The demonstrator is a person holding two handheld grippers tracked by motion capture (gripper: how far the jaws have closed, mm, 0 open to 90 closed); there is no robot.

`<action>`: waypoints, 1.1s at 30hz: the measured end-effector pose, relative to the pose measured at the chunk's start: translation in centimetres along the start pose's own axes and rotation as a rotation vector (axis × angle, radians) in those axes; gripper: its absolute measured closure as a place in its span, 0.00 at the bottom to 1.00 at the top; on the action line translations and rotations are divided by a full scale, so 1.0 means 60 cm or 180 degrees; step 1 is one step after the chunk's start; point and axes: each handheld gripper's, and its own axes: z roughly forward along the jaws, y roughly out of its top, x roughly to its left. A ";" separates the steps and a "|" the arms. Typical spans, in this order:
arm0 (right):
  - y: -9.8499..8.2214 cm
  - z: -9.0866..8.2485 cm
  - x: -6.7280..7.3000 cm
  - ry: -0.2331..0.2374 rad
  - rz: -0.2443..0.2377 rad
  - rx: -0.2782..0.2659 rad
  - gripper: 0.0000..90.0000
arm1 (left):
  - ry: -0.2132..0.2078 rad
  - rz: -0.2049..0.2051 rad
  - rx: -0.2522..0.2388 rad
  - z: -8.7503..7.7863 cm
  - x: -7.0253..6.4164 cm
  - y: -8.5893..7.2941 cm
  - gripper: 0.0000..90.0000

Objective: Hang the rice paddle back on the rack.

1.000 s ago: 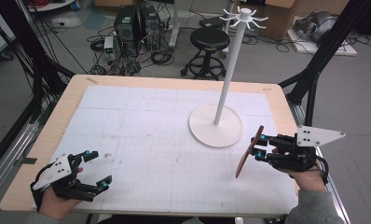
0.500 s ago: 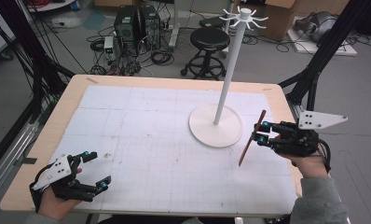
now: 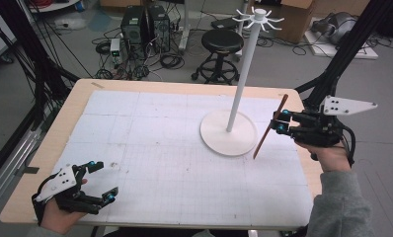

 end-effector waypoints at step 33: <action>0.080 -0.017 -0.064 0.0012 -0.0045 0.0039 0.72 | 0.0140 -0.0035 0.0054 -0.023 -0.001 -0.010 0.02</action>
